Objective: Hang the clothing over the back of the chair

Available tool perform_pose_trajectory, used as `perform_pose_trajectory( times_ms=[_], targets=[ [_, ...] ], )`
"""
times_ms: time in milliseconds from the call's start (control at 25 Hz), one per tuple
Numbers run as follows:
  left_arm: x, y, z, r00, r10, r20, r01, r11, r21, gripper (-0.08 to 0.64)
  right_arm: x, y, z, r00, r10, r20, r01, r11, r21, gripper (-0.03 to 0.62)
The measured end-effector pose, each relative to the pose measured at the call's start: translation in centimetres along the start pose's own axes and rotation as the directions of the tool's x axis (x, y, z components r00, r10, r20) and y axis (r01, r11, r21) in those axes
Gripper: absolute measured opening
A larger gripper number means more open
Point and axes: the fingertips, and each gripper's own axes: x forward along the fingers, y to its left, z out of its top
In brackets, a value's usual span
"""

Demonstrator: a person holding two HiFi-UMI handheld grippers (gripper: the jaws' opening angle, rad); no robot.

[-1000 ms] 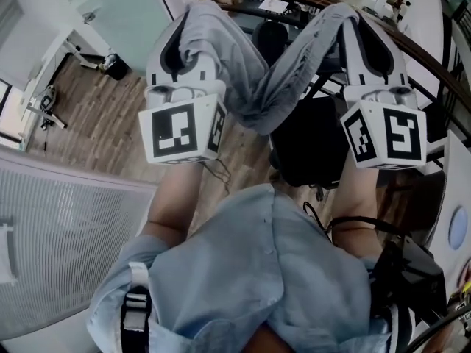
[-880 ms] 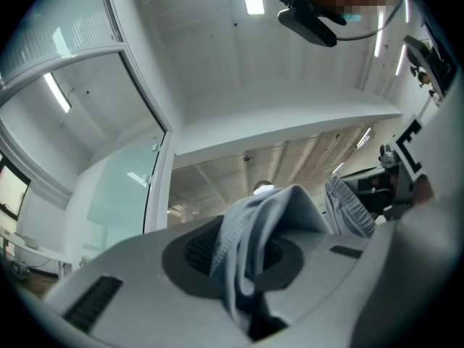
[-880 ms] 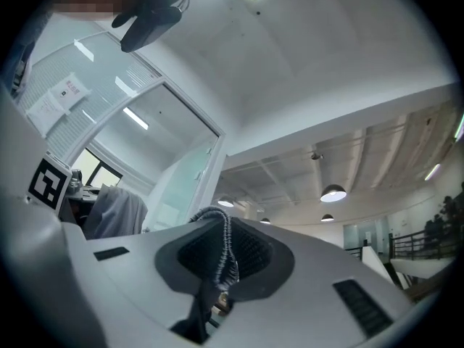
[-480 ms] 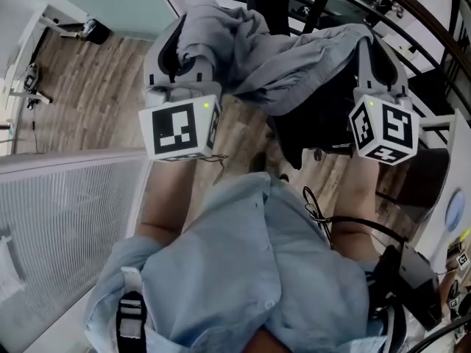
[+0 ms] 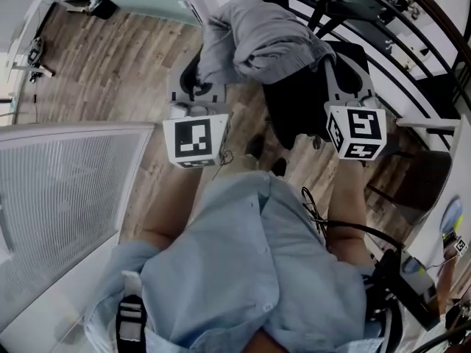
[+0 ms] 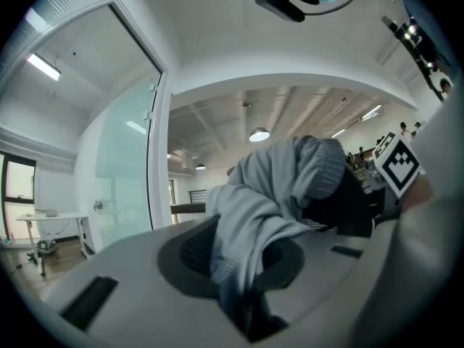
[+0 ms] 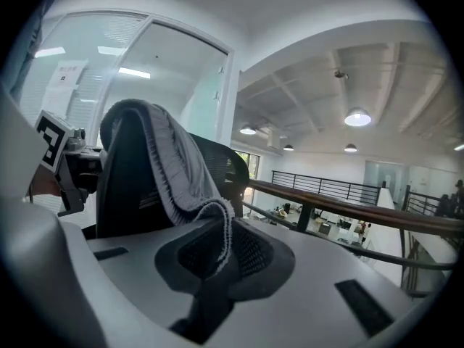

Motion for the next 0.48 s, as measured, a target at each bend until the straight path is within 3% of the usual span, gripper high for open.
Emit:
perform_pose_trajectory(
  times_ms=[80,200,280,480],
  targets=[
    [-0.9,-1.3,-1.4,0.998,-0.019,-0.060,0.018,1.000,-0.023,0.068,-0.3,0.4,-0.5,0.999,0.033,-0.005,-0.033,0.999,0.001,0.049],
    [-1.7,-3.2,-3.2,0.988,-0.060,-0.141,0.051,0.996,-0.069,0.217,-0.8,0.7,-1.1,0.997,0.071,-0.017,-0.072,0.997,-0.003,0.082],
    [-2.3,-4.2,-3.9,0.982,-0.079,-0.173,0.066,0.995,-0.078,0.278,-1.1,1.0,-1.6,0.995,0.097,-0.024,-0.097,0.995,0.002,0.111],
    [-4.4,-6.6,-4.6,0.976,-0.096,-0.197,0.085,0.994,-0.067,0.330,-2.0,2.8,-3.4,0.984,0.170,-0.060,-0.168,0.985,0.032,0.200]
  ],
)
